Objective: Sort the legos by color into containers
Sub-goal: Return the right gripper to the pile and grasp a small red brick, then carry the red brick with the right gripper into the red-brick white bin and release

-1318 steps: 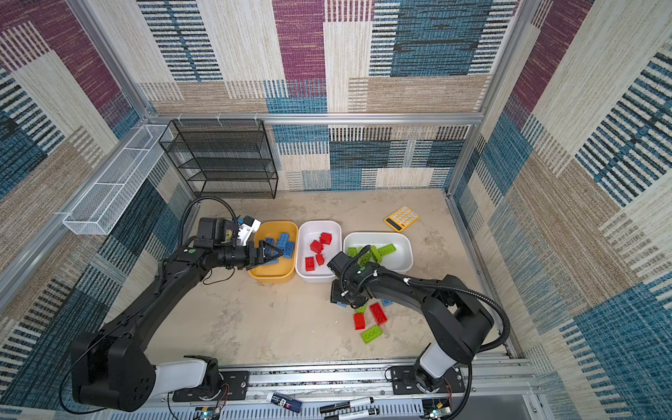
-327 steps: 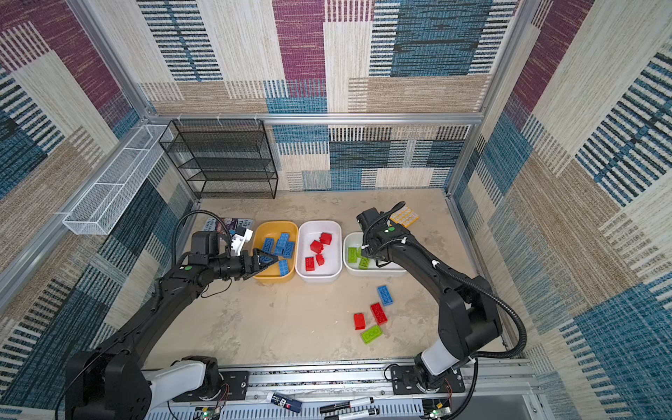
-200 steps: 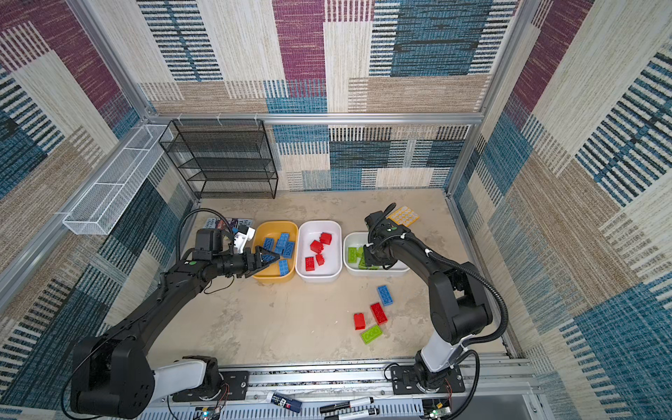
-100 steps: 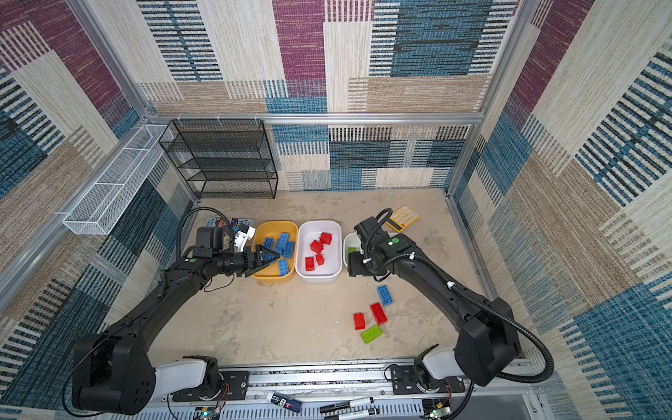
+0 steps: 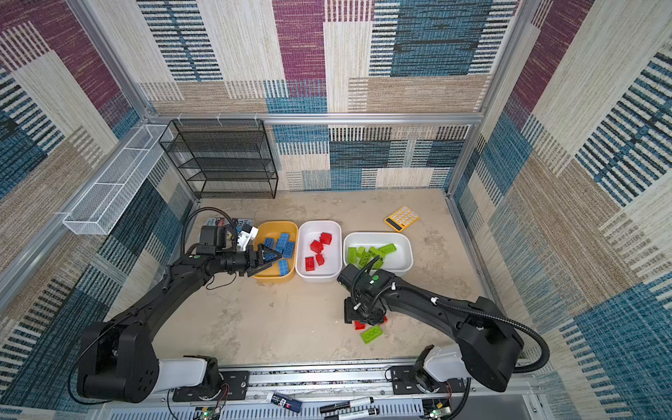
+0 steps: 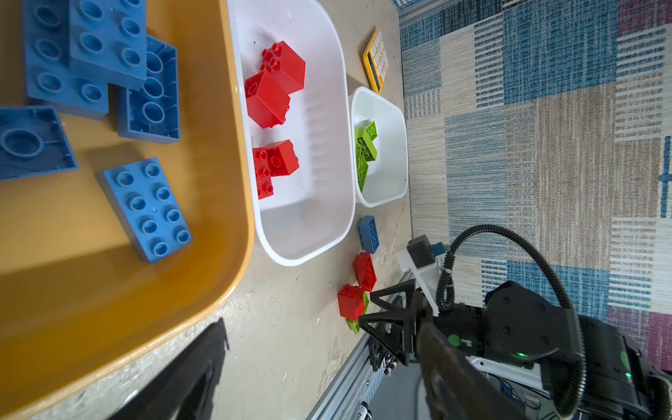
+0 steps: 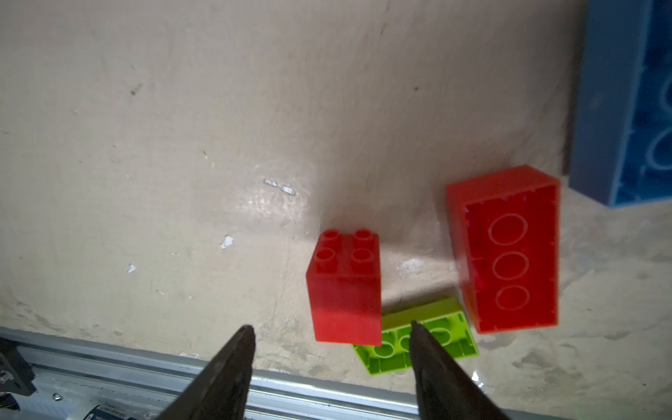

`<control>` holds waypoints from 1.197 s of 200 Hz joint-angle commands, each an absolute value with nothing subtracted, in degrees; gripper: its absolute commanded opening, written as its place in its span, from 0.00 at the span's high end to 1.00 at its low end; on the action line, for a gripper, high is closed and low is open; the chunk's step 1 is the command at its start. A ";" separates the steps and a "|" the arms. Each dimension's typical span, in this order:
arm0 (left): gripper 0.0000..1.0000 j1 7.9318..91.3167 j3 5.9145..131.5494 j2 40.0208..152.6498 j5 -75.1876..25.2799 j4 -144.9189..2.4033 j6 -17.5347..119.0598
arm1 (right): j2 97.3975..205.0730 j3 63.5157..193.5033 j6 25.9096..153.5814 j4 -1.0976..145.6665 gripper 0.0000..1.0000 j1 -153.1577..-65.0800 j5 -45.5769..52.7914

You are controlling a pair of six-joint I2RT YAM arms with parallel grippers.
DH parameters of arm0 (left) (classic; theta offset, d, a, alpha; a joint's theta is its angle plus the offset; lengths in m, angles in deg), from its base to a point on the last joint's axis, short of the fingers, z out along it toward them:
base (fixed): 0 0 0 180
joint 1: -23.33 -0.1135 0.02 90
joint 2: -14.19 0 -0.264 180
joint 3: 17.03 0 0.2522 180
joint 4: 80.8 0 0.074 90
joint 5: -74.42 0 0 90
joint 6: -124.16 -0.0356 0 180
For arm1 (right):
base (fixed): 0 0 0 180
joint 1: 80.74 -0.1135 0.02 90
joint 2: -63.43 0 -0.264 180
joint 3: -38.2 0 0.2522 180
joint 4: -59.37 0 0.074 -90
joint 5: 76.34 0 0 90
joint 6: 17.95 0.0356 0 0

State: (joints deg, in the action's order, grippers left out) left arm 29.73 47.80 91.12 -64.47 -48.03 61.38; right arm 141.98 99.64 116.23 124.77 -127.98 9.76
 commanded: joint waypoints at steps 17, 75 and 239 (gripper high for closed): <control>0.16 29.67 48.25 91.66 -65.60 -48.29 61.03 | 143.34 97.79 117.14 121.62 0.38 -128.19 10.70; 0.16 29.68 47.71 92.07 -65.42 -49.02 61.13 | 147.74 98.68 115.16 119.90 0.60 -128.27 12.86; 0.16 29.49 52.07 90.46 -64.03 -46.15 60.61 | 170.36 143.37 93.42 121.49 0.76 -117.02 14.95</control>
State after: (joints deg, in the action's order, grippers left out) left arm 29.71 52.32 91.62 -64.95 -47.36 61.38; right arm 166.19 140.55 97.13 122.63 -118.38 13.85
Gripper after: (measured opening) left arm 0.842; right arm 0.344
